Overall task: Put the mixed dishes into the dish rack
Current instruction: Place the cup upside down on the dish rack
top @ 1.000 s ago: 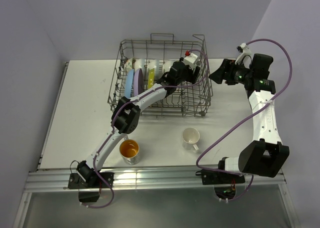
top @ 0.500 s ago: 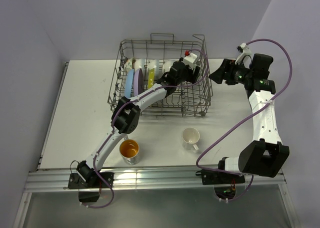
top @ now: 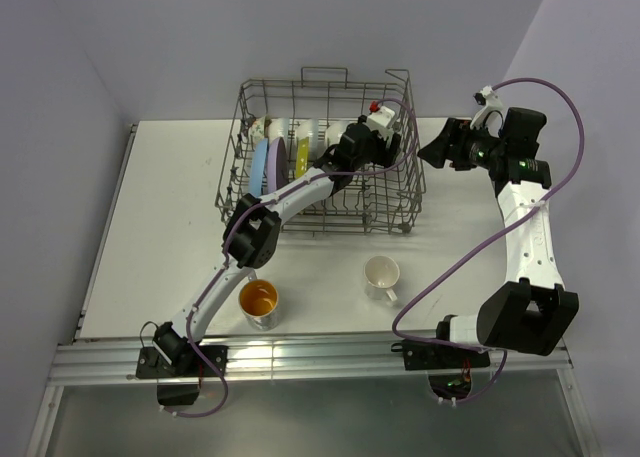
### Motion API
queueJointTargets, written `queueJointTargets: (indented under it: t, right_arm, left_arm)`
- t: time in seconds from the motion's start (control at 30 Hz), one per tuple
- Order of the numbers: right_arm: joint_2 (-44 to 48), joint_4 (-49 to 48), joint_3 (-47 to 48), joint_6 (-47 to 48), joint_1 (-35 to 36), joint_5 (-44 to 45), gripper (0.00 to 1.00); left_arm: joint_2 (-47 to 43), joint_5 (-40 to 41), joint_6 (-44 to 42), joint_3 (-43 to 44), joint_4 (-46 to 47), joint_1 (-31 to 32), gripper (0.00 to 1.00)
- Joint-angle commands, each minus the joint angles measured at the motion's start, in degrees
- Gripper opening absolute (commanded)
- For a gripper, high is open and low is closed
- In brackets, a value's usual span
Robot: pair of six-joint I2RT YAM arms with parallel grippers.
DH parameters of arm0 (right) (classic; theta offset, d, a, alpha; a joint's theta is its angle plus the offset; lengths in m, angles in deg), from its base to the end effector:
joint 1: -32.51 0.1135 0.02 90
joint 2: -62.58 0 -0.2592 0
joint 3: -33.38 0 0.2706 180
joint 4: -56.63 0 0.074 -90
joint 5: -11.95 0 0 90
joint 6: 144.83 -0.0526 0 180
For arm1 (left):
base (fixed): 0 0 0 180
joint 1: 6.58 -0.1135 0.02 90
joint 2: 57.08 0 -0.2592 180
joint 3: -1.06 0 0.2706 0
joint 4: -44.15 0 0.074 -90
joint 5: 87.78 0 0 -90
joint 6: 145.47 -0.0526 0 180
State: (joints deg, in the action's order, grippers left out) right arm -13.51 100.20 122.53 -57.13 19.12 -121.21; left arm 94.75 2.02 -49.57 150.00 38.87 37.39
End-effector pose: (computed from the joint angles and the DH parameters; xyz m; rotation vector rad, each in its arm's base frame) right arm 0.3178 -0.0387 0.3692 -0.1714 2.0032 0.6637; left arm 0.4634 -0.4473 0.2042 0.5754 1.6597 -0.6446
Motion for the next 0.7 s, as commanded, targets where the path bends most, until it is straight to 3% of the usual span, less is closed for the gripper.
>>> queueJointTargets:
  t: [0.0, 0.67]
  right_arm:
    - [0.8, -1.7, -0.3, -0.2, -0.4, -1.0, 0.82]
    - [1.2, -1.0, 0.4, 1.4, -0.4, -2.1, 0.82]
  left_arm:
    - [0.2, -0.3, 0.8, 0.3, 1.3, 0.5, 0.8]
    - [-2.2, -0.1, 1.1, -1.4, 3.1, 0.6, 0.96]
